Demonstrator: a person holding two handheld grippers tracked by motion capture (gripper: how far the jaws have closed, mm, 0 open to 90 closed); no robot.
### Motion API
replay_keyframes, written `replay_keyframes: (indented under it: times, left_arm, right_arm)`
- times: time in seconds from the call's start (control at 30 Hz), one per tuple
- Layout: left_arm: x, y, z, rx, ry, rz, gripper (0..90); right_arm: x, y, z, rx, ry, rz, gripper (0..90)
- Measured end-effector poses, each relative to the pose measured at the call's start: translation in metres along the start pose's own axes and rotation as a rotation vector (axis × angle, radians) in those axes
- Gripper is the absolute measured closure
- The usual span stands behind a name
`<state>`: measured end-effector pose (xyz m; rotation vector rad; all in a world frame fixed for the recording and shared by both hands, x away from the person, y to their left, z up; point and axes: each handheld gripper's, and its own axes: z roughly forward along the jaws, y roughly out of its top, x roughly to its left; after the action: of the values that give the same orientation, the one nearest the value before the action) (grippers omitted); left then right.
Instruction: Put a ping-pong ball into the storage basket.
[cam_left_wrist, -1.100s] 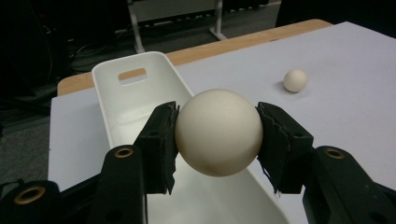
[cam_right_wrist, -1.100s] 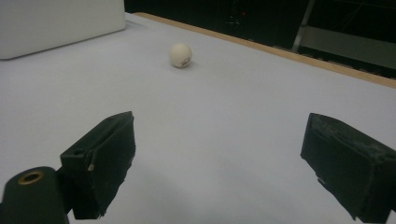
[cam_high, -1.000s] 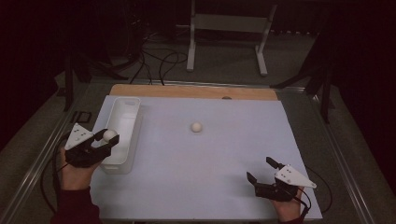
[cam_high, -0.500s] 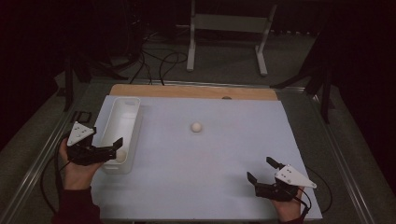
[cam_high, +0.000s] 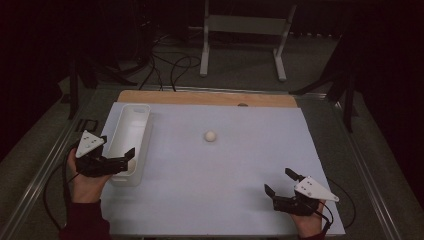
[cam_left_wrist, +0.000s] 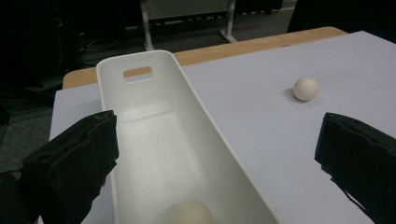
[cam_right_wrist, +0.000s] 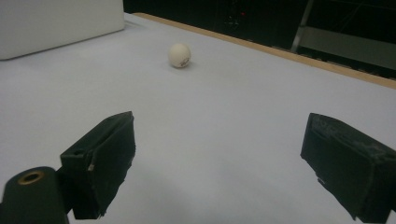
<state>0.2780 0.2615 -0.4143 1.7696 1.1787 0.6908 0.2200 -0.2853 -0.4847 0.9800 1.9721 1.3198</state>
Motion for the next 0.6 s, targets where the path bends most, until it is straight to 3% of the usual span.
replay_keyframes:
  times: [0.6]
  left_arm:
    - [-0.0088,0.0016,0.0061,-0.006,-0.046,0.004,0.2]
  right_arm:
    - [0.0004,0.0002,0.0003,0.0,0.001,-0.001,9.6]
